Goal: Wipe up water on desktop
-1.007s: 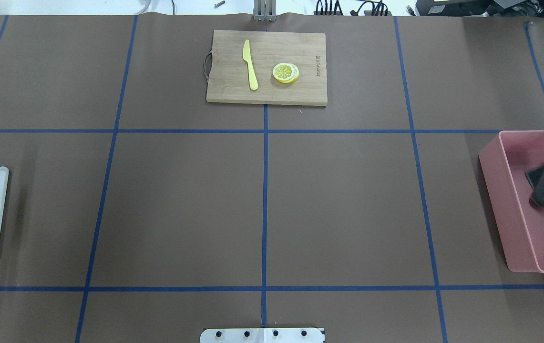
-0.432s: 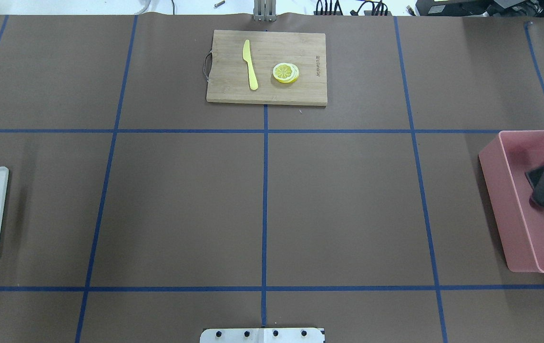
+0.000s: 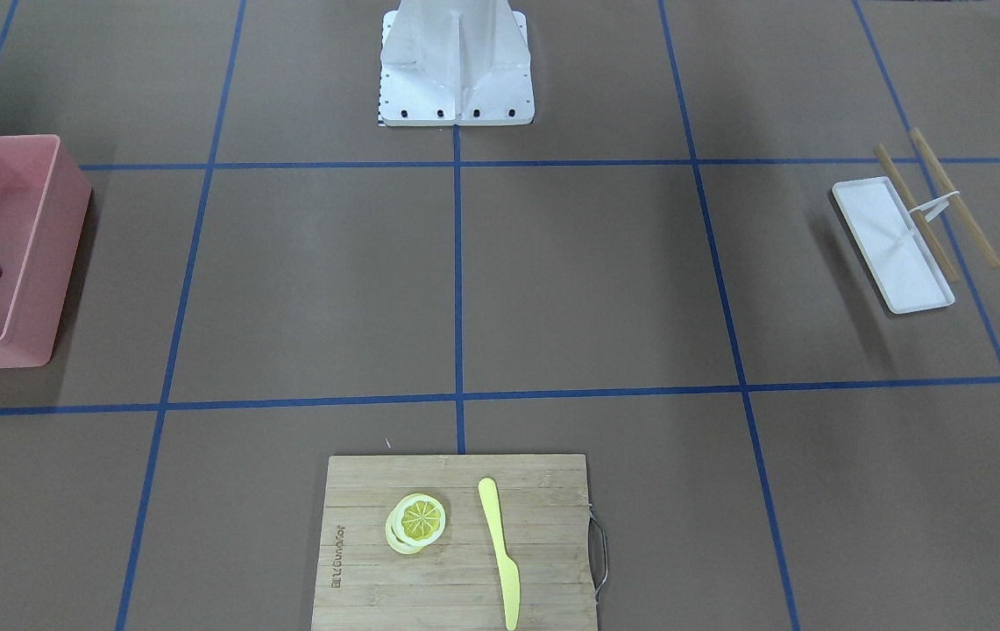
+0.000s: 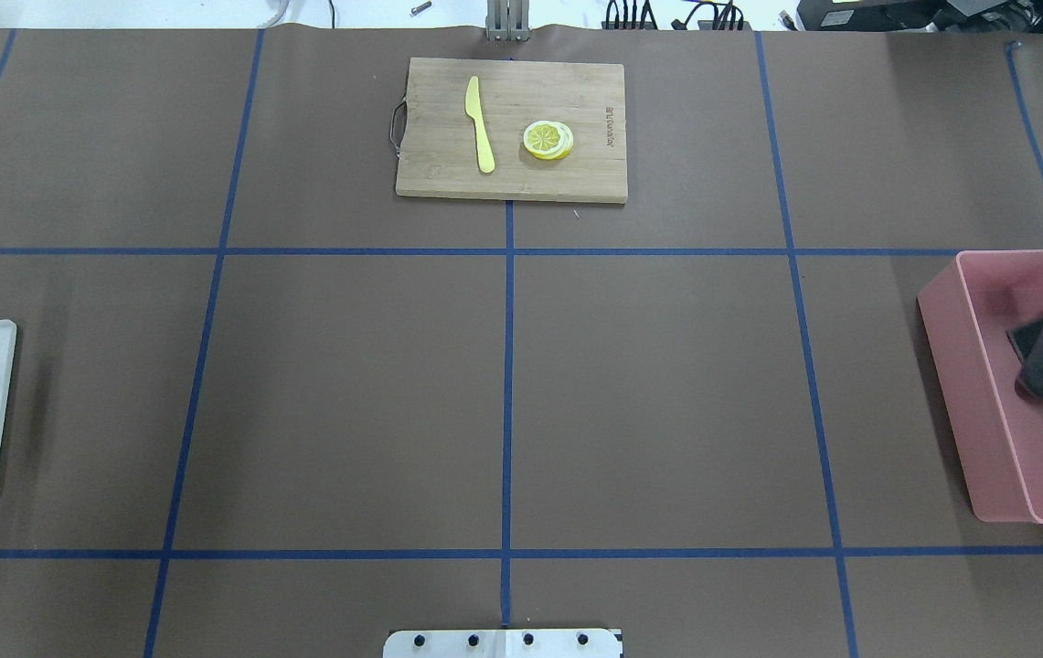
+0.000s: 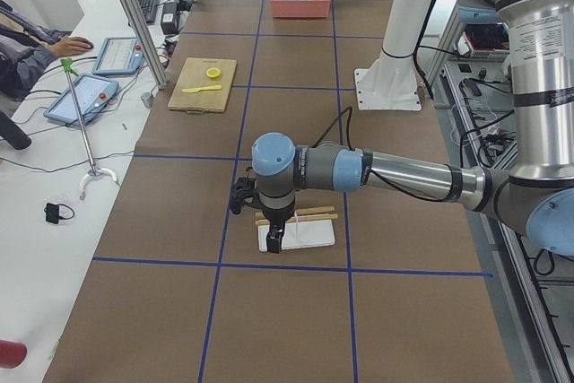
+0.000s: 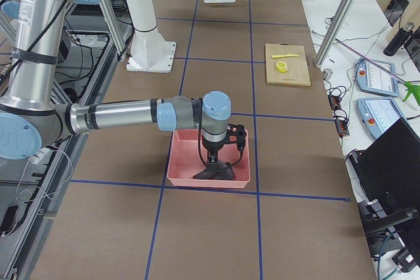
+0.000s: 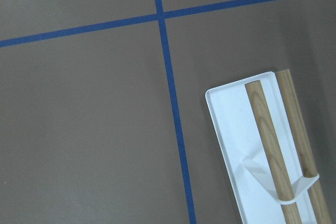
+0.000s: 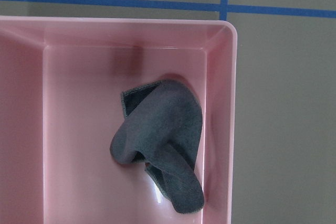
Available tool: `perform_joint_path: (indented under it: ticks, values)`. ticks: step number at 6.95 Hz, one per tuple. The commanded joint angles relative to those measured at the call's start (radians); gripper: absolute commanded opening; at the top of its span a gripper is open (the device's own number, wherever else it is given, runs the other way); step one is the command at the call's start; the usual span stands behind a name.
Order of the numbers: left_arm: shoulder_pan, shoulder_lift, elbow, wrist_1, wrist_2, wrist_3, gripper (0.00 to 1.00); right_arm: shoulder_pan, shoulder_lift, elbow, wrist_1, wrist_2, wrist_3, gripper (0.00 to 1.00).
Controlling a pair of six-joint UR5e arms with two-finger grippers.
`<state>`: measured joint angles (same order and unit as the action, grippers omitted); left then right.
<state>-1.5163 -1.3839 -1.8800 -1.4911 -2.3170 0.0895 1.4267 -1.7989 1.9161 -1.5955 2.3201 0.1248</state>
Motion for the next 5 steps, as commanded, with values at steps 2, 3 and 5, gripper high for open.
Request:
perform_joint_path:
  ticks: [2, 3, 5]
  values:
    - [0.001, -0.004, -0.004, -0.011, 0.001, -0.002, 0.98, 0.0, 0.001, -0.008, 0.0, 0.001, -0.005, 1.0]
    - [0.001, -0.006, -0.005, -0.011, -0.001, -0.004, 0.98, 0.0, 0.001, -0.008, 0.0, 0.001, -0.005, 1.0]
    - [0.001, -0.006, -0.005, -0.011, -0.001, -0.004, 0.98, 0.0, 0.003, -0.016, -0.001, 0.001, -0.002, 1.0]
